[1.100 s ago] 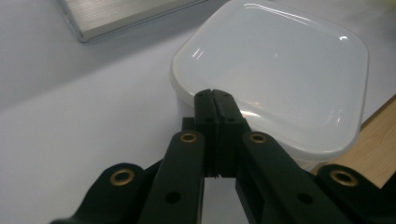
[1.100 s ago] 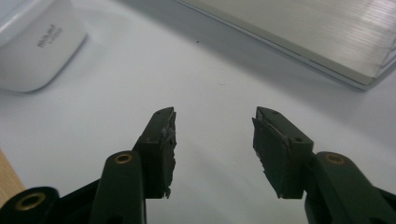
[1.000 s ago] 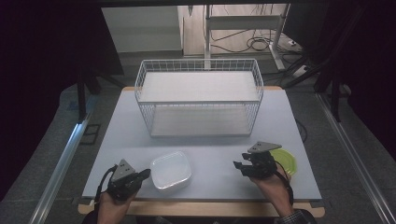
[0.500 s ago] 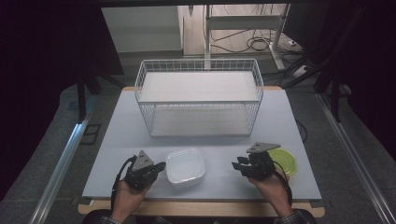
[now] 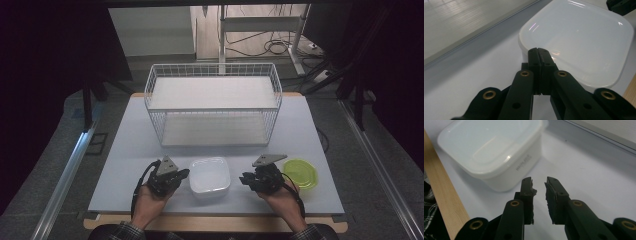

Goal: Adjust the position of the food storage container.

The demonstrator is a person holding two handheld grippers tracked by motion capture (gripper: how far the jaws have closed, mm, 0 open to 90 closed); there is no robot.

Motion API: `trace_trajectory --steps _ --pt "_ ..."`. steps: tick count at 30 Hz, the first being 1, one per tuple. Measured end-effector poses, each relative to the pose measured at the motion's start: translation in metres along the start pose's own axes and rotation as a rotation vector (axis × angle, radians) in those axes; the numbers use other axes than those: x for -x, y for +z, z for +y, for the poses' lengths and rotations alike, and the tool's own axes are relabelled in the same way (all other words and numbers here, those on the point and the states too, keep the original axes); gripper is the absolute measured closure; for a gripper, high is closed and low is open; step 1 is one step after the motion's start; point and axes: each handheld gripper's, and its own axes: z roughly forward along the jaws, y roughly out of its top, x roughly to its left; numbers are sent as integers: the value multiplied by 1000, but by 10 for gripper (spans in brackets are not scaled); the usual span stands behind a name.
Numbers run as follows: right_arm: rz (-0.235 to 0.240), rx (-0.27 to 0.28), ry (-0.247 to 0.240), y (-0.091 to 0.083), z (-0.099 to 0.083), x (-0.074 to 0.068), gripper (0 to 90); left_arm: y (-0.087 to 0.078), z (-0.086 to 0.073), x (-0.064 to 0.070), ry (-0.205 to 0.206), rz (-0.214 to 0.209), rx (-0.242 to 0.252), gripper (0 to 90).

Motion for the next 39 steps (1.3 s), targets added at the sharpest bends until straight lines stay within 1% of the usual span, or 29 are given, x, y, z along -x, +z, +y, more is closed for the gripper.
trace_trajectory --steps 2,4,7,9,12,15,17,18,19,20,21,22,23,24,25,26,28,29,31,32,33,34,35,36,37,39 --pt "13 -1 -5 5 3 -1 761 3 3 1 8 -3 -3 895" --pt "15 -1 -7 6 4 0 761 7 7 1 21 -6 -6 895" --pt "26 -2 -8 8 9 0 763 11 10 1 26 -11 -6 895" --pt "22 -2 -10 8 10 0 763 14 13 0 36 -7 -5 895" --pt "30 -14 -8 7 14 5 760 17 15 -1 28 -13 0 892" --pt "25 -8 5 5 19 11 738 14 16 -3 32 -21 5 869" --pt "19 -8 8 4 20 12 720 7 15 -7 17 -29 21 843" --pt "3 -7 -11 3 19 12 694 4 15 -8 13 -29 27 794" --pt "-14 -2 -24 1 17 12 660 1 15 -9 14 -25 34 716" --pt "-17 2 -24 -1 16 12 636 -3 14 -11 8 -30 41 652" --pt "-17 2 -24 -1 16 12 636 -6 12 -12 5 -41 45 652" --pt "-16 6 -26 -2 15 12 609 -9 9 -14 3 -48 48 590" --pt "-30 25 -22 -7 13 13 540 -11 7 -16 -5 -51 44 493" --pt "-30 25 -22 -7 13 13 540 -12 4 -17 -10 -58 38 493" --pt "-29 32 -24 -8 12 13 511 -13 1 -18 -16 -64 35 415" --pt "-28 40 -26 -9 10 13 478 -14 -2 -19 -19 -75 31 415" --pt "-33 53 -29 -12 7 13 433 -14 -8 -21 -19 -103 24 340" --pt "-34 58 -30 -14 5 12 414 -14 -10 -20 -11 -109 23 278" --pt "-28 73 -32 -16 2 12 370 -15 -14 -19 20 -83 14 165" --pt "-25 84 -32 -17 1 12 345 -15 -16 -18 32 -69 14 139" --pt "-15 106 -22 -18 -1 13 277 -15 -18 -17 44 -54 18 77" --pt "-13 114 -17 -18 -1 13 255 -16 -22 -15 49 -41 36 57" --pt "-13 114 -17 -18 -1 13 255 -16 -22 -15 49 -41 36 51" --pt "-13 131 -5 -18 -3 13 201 -18 -26 -15 48 -40 50 48" --pt "-13 131 -5 -18 -3 13 201 -18 -26 -15 48 -40 50 48" --pt "-21 128 0 -16 -4 11 171 -20 -29 -16 45 -48 49 49"
